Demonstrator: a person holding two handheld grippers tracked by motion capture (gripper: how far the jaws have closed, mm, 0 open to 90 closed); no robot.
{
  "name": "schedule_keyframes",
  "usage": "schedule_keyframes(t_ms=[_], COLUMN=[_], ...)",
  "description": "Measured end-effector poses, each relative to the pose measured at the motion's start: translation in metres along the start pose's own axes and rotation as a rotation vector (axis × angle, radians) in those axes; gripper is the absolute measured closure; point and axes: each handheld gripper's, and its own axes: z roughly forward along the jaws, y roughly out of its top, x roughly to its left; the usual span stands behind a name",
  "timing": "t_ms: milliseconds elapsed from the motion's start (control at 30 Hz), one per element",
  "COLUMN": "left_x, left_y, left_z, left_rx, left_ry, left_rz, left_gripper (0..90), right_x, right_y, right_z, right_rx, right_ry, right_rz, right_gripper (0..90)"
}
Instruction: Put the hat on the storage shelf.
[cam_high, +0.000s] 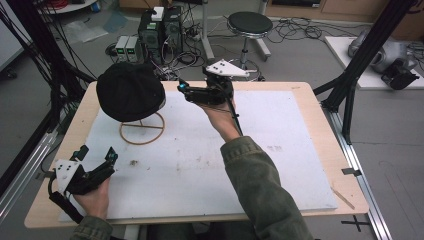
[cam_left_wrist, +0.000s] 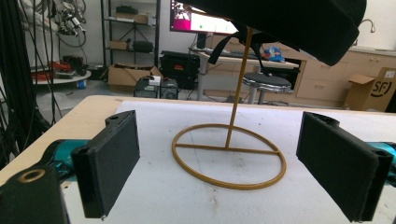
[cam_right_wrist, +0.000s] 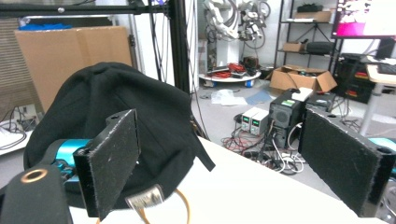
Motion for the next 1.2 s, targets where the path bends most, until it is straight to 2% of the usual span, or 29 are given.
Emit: schedule_keyframes(t_ms=[200,333,467,633,833,1067,1200], left_x=[0.000,0.001,0.001,0.000,-0.001,-0.001,-0.002], left_y=[0.000,0.000,0.000,0.000,0.000,0.000,0.000], left_z=[0.000,-0.002,-0.001,-0.002,-0.002,-0.002,-0.002], left_rx=[0.002,-0.001,0.003,0.004,0.003,0.006,0.005], left_ry=[0.000,0.006,0.008,0.003,0.001,0.000,0.000], left_rz=[0.000,-0.003,-0.002,0.000,-0.001,0.001,0.003], left_gripper=[13.5,13.5,13.5,13.5,13.5,13.5,13.5], right_x=[-0.013,-0.021,-0.031,-0.041,-0.057,-0.075,-0.083], right_y=[-0.007,-0.016,-0.023,-0.031,-0.038,-0.048,-0.055], right_z=[-0.032,-0.051,-0.070,-0.096,-0.126,-0.155,-0.169], right_rx=[-0.018,0.003,-0.004,-0.013,-0.032,-0.026,-0.028], right_ry=[-0.079,-0.121,-0.139,-0.195,-0.252,-0.331,-0.360], right_rz=[0.044,0.025,0.037,0.015,0.035,0.054,0.040], right_gripper=[12.2,12.2,12.2,12.2,12.2,12.3,12.3])
